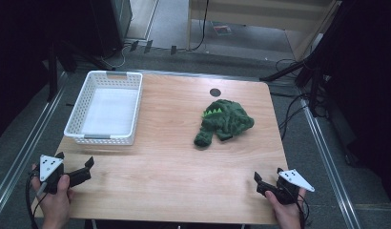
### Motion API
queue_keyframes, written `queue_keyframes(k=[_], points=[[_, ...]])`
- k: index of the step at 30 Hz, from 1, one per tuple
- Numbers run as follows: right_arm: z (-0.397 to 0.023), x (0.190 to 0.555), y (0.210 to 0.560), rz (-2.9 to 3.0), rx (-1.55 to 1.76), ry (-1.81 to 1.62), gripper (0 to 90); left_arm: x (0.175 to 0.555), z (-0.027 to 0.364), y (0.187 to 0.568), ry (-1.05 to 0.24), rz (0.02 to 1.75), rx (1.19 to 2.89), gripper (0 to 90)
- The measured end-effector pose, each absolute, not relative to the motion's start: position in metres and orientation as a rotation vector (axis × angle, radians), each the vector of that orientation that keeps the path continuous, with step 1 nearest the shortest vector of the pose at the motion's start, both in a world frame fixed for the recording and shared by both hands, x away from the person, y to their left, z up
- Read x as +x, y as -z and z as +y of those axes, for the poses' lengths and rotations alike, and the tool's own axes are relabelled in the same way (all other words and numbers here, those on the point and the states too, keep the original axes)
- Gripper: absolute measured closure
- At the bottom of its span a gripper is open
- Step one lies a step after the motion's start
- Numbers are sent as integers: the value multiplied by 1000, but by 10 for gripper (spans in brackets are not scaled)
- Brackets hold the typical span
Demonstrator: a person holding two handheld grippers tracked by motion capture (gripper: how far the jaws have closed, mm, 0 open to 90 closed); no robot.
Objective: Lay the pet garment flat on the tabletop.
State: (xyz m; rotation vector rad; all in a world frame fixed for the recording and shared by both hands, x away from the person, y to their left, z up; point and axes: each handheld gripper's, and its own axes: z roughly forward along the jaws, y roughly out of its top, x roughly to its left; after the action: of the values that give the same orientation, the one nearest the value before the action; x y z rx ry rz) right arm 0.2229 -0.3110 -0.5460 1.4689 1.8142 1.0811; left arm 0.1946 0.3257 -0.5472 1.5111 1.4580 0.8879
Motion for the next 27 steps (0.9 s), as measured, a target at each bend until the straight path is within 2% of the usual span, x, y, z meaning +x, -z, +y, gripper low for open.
queue_keyframes(k=[8,13,20,27], points=[[-312,228,541,1834,1480,-1087,144,196,324,550,-865,1471,1521,0],[-305,241,524,1837,1465,-1094,146,196,323,550,-879,1477,1531,0],[-274,275,495,1840,1406,-1146,149,196,322,551,-882,1478,1539,0],[-218,327,481,1866,1355,-1160,134,197,322,551,-877,1475,1555,0]])
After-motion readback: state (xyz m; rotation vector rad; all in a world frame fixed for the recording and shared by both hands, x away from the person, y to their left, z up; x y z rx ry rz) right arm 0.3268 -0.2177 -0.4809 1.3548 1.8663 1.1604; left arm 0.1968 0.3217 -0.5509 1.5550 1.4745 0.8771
